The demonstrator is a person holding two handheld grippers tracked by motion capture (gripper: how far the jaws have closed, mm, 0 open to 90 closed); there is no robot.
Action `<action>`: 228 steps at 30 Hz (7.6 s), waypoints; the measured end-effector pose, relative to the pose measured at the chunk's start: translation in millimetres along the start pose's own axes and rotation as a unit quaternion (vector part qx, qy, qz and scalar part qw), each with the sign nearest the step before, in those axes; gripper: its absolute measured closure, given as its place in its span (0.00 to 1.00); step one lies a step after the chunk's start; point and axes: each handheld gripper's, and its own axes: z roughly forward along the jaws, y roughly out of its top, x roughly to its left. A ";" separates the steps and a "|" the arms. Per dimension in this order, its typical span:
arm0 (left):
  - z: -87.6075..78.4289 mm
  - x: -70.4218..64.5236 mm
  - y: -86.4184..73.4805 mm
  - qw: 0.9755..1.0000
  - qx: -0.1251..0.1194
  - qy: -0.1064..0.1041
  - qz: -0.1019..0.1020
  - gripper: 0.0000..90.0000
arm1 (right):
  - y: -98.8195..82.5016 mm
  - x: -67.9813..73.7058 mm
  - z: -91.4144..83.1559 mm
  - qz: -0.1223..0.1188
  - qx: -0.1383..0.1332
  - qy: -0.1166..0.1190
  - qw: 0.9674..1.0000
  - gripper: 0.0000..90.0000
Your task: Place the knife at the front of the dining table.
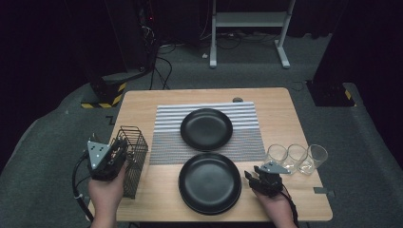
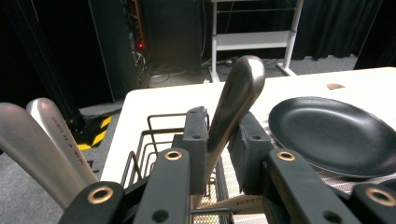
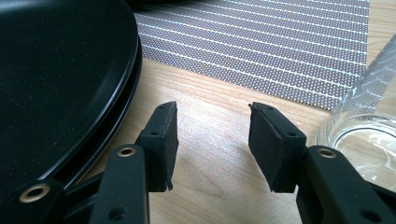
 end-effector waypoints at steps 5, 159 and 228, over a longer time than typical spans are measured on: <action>3.5 0.6 1.3 1.000 0.019 -0.003 -0.004 0.85 | 0.0 -0.2 0.0 0.003 0.000 0.001 1.000 0.58; 7.7 -51.9 35.4 0.990 -0.141 -0.017 -0.005 0.92 | 0.2 -1.3 0.5 0.002 0.003 0.007 1.000 0.57; 58.0 -99.6 4.1 0.997 -0.050 -0.049 0.026 0.92 | 2.0 -0.7 3.9 0.001 0.016 0.015 1.000 0.56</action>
